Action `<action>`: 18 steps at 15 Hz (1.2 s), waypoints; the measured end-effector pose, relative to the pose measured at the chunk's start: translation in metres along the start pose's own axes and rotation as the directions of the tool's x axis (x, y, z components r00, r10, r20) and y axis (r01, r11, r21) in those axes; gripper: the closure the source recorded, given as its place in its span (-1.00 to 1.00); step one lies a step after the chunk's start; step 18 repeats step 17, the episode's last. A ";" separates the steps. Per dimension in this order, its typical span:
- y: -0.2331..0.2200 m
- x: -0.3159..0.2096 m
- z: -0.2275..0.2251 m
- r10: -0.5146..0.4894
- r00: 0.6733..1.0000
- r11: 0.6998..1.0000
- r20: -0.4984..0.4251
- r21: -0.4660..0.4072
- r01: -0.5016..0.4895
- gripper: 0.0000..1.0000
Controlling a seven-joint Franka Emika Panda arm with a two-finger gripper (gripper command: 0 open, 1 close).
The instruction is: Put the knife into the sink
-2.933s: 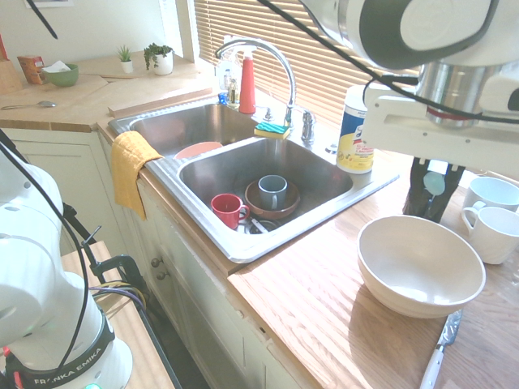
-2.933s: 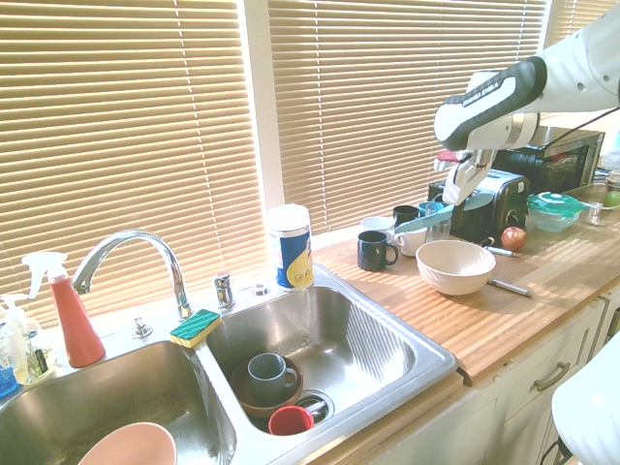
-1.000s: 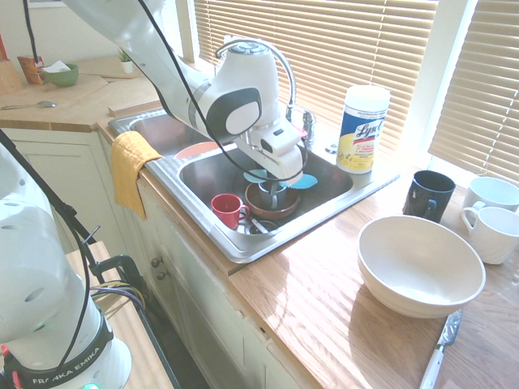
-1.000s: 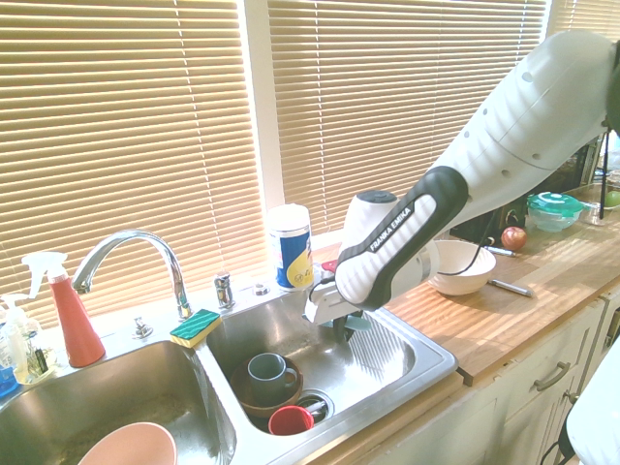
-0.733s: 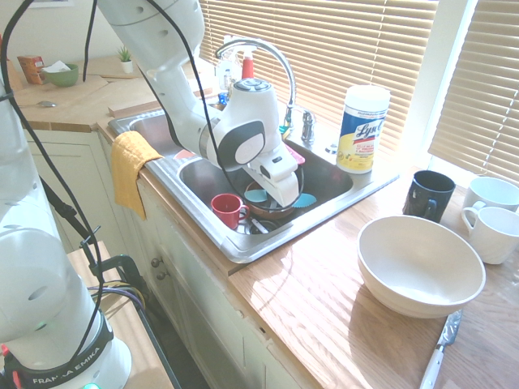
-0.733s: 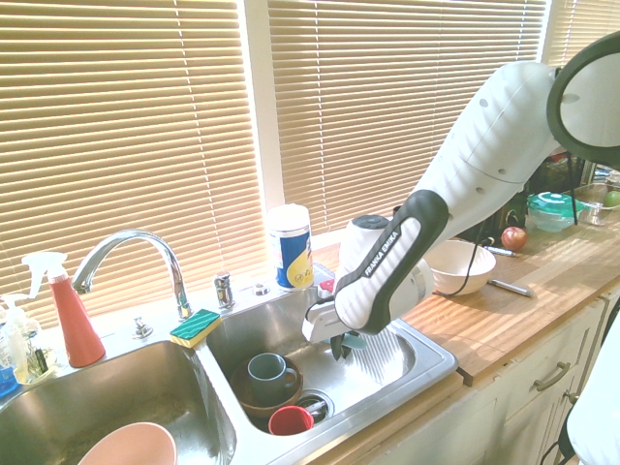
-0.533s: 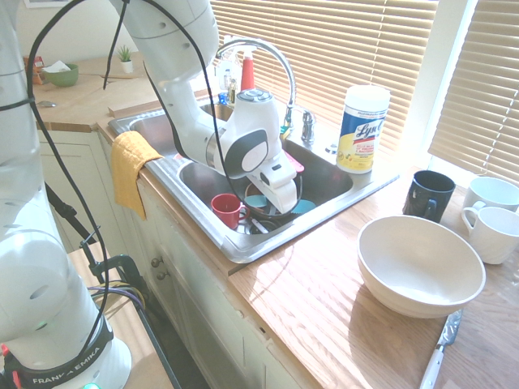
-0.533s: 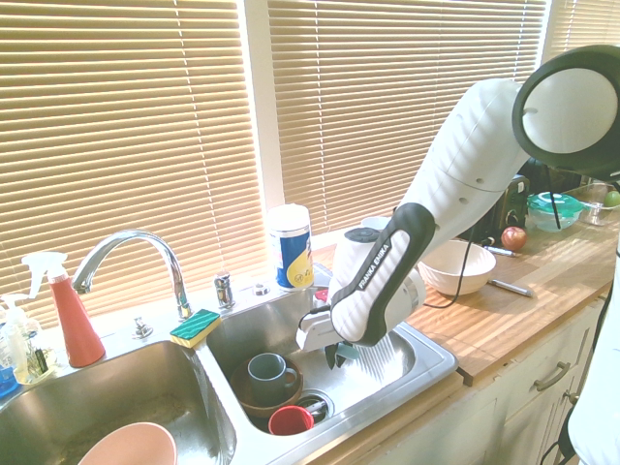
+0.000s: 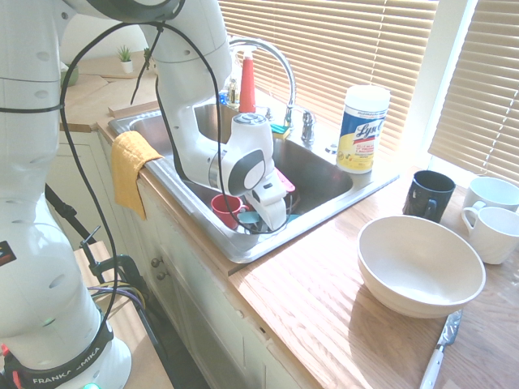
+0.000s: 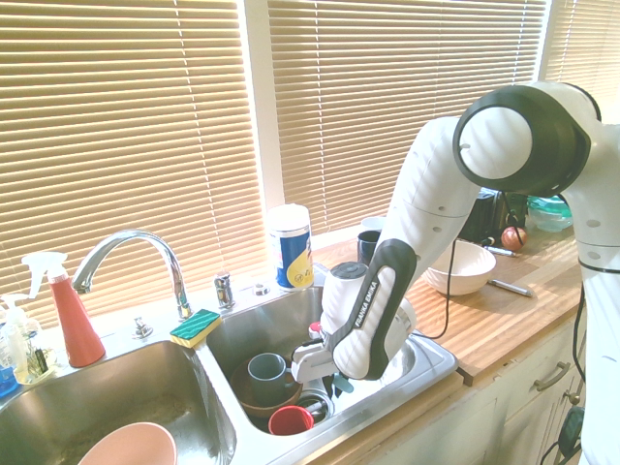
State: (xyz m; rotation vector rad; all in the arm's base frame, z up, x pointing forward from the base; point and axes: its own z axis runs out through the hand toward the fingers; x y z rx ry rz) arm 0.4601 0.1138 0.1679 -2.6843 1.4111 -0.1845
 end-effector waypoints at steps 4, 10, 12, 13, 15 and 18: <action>-0.002 -0.009 0.016 0.025 1.000 0.999 0.007 -0.020 -0.025 -1.00; -0.003 -0.013 0.022 0.015 1.000 1.000 0.004 -0.017 -0.015 -1.00; -0.003 -0.012 0.021 0.010 1.000 1.000 -0.005 -0.016 -0.010 -1.00; -0.004 -0.010 0.019 0.004 1.000 1.000 -0.014 -0.013 -0.005 -1.00; -0.011 -0.006 0.000 -0.034 0.998 0.999 -0.045 0.007 0.034 -1.00; -0.024 -0.004 -0.040 -0.090 0.994 0.995 -0.064 0.027 0.092 -1.00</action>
